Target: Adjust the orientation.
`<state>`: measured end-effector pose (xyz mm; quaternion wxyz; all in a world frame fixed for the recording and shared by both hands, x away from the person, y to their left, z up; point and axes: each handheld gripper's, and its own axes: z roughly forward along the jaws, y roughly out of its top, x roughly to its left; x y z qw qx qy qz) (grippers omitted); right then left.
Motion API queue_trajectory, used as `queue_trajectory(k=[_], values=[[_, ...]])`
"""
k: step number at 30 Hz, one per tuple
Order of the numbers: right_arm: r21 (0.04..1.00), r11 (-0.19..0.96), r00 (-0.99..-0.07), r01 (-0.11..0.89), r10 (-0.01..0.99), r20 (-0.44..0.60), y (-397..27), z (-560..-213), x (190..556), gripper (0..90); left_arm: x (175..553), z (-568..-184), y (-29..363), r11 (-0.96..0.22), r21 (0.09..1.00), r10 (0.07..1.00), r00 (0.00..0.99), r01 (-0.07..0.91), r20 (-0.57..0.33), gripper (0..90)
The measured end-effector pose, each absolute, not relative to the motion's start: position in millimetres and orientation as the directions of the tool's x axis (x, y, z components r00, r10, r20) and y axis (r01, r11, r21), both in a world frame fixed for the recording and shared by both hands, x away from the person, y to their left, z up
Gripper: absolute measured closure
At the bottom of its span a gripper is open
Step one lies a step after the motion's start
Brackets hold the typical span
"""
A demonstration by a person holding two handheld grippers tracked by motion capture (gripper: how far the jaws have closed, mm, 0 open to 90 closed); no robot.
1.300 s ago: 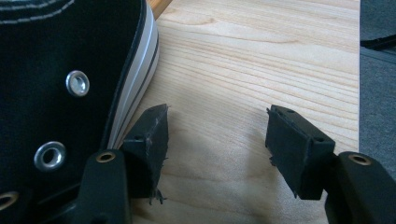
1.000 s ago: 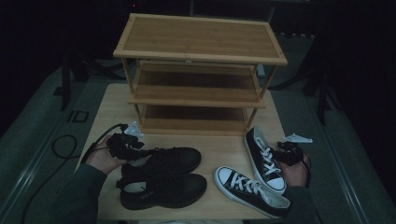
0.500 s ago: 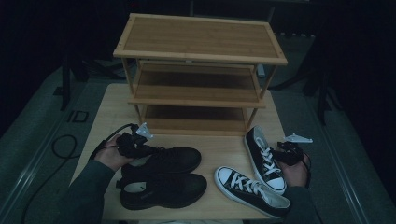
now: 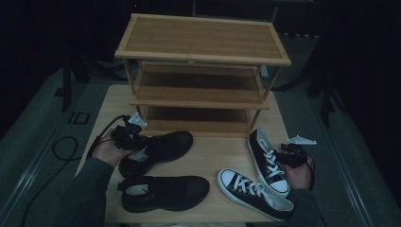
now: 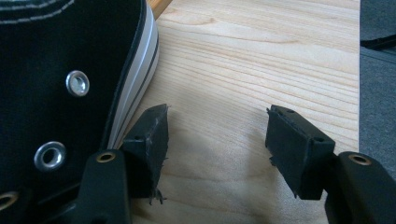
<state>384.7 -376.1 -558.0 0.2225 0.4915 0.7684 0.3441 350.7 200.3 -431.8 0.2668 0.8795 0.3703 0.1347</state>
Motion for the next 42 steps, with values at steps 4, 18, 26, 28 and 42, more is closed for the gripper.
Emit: queue_trajectory(k=[4, 18, 26, 28, 42], values=[[0.748, 0.28, -0.418, 0.602, 0.909, -0.004, -376, -558, 385, 39.2, 364, -433, 208, -0.519, 0.586, 0.78, 0.626, 0.622, 0.026, 87.9], [0.748, 0.28, -0.418, 0.602, 0.909, -0.003, -376, -558, 385, 39.3, 391, -436, 218, -0.372, 0.625, 0.888, 0.458, 0.686, 0.026, 87.9], [0.748, 0.28, -0.418, 0.602, 0.909, -0.004, -376, -558, 385, 39.3, 390, -451, 232, -0.341, 0.614, 0.902, 0.433, 0.712, -0.001, 87.6], [0.748, 0.28, -0.418, 0.602, 0.909, -0.004, -376, -558, 385, 39.3, 388, -454, 234, -0.347, 0.612, 0.897, 0.442, 0.711, -0.006, 87.2], [0.748, 0.28, -0.417, 0.602, 0.909, -0.004, -376, -558, 385, 39.3, 359, -441, 254, -0.348, 0.653, 0.875, 0.483, 0.672, -0.03, 63.7]])
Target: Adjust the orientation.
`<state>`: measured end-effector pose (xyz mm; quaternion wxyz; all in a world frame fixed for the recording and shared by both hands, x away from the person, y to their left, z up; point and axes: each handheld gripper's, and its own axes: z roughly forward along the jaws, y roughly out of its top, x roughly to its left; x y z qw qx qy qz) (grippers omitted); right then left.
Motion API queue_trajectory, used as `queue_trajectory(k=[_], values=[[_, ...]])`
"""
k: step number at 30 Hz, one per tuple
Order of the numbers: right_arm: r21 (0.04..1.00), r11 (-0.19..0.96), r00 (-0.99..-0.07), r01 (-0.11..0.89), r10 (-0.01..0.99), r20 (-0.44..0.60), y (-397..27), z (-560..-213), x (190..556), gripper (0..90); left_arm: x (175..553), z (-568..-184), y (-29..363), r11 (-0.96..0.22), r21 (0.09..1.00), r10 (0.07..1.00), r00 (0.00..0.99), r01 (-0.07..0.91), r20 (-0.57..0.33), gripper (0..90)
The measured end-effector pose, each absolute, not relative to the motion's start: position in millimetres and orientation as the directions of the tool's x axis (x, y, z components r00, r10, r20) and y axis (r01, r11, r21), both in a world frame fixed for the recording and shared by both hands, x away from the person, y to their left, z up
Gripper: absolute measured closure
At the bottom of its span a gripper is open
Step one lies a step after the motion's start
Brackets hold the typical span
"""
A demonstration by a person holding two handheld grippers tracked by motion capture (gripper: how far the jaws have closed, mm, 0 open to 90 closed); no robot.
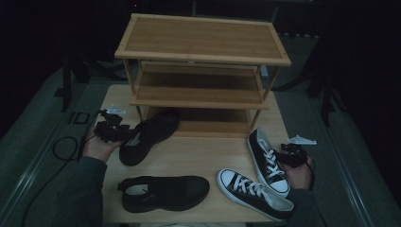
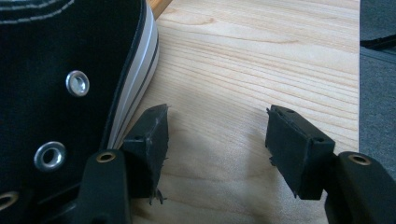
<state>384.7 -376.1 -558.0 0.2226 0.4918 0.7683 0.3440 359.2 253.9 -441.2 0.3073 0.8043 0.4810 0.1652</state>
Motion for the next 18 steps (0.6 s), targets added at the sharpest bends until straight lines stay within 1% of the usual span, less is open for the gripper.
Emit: queue_trajectory(k=[4, 7, 11, 18], values=[[0.748, 0.28, -0.417, 0.602, 0.909, -0.004, -376, -558, 385, 39.3, 351, -437, 264, -0.338, 0.672, 0.878, 0.478, 0.659, -0.028, 77.9], [0.748, 0.279, -0.417, 0.602, 0.909, -0.004, -376, -558, 385, 39.3, 342, -435, 275, -0.311, 0.686, 0.883, 0.467, 0.658, -0.047, 88.3], [0.748, 0.279, -0.417, 0.602, 0.909, -0.004, -376, -558, 385, 39.3, 331, -440, 286, -0.295, 0.677, 0.894, 0.445, 0.674, -0.054, 89.8], [0.748, 0.279, -0.416, 0.603, 0.909, -0.004, -376, -558, 385, 39.3, 322, -455, 295, -0.267, 0.662, 0.905, 0.419, 0.701, -0.079, 90.0]])
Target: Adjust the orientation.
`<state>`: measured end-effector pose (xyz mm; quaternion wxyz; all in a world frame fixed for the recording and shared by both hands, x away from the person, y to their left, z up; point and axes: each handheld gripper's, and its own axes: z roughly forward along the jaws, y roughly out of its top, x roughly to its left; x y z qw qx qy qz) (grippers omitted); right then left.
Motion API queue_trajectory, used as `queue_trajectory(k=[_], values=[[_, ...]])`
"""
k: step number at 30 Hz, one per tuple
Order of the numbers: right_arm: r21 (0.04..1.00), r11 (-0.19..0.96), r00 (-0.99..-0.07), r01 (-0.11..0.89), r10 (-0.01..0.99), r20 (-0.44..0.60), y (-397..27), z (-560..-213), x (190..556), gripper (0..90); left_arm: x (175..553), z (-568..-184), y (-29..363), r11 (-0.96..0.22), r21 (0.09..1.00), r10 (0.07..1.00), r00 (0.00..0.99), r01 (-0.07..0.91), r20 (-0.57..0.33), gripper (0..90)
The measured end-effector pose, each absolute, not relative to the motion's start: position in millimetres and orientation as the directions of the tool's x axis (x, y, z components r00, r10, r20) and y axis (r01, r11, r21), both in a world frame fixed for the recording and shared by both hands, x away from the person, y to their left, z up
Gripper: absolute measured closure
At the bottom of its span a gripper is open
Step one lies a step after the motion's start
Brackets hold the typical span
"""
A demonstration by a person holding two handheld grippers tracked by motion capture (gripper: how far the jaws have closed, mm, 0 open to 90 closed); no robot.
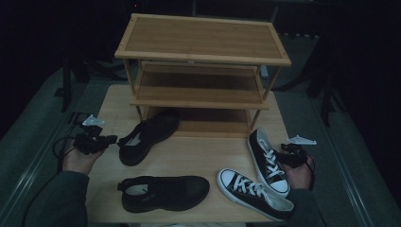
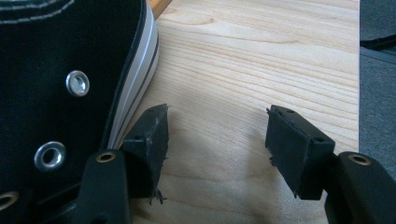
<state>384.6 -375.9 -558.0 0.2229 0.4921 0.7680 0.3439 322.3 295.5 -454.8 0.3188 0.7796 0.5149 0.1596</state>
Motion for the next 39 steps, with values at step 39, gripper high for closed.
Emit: queue_trajectory(k=[39], values=[[0.748, 0.28, -0.416, 0.602, 0.909, -0.005, -376, -558, 385, 39.4, 304, -522, 263, -0.405, 0.51, 0.854, 0.514, 0.759, -0.087, 89.8]])
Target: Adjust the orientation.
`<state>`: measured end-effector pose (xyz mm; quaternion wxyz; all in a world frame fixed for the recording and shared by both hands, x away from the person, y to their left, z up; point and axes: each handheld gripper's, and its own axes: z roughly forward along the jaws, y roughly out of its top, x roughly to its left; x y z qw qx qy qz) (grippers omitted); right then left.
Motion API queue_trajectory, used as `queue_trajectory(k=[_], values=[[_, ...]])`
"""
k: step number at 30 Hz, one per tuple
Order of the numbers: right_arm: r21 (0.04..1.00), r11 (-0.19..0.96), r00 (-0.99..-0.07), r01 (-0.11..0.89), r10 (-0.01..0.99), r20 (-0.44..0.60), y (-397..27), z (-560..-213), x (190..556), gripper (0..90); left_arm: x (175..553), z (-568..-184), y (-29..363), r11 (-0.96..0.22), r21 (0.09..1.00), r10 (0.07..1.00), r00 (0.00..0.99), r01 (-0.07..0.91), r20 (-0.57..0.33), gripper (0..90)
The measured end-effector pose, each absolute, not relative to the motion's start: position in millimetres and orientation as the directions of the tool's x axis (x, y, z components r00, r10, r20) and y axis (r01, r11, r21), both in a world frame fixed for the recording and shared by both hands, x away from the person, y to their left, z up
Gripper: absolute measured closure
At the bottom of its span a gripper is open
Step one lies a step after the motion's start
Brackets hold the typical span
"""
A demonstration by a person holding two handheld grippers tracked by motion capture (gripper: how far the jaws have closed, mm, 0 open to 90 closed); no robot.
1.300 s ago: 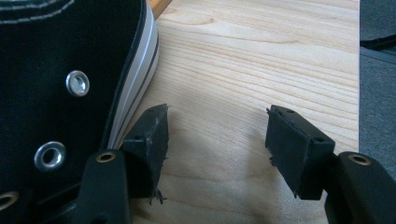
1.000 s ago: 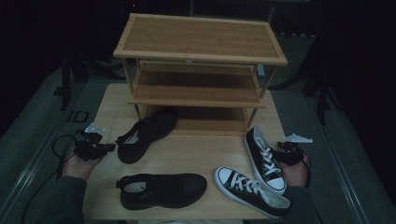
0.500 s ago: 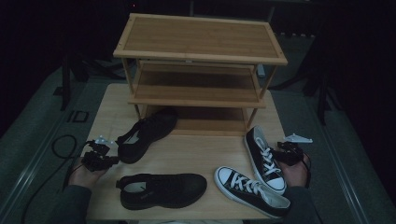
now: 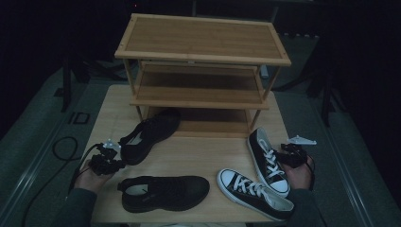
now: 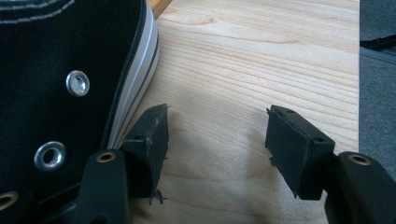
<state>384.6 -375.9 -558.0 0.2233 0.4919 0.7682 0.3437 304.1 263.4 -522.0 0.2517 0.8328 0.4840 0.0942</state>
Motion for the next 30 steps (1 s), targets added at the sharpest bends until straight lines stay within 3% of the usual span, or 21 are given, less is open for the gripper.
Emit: queue_trajectory(k=[14, 23, 30], values=[[0.748, 0.28, -0.416, 0.602, 0.909, -0.005, -376, -558, 385, 39.3, 321, -516, 221, -0.502, 0.513, 0.788, 0.612, 0.696, -0.059, 89.8], [0.748, 0.28, -0.416, 0.602, 0.909, -0.005, -376, -558, 385, 39.3, 309, -513, 248, -0.469, 0.514, 0.815, 0.576, 0.718, -0.06, 90.0], [0.748, 0.28, -0.416, 0.602, 0.909, -0.005, -376, -558, 385, 39.3, 307, -516, 272, -0.445, 0.492, 0.858, 0.513, 0.748, -0.006, 90.0]])
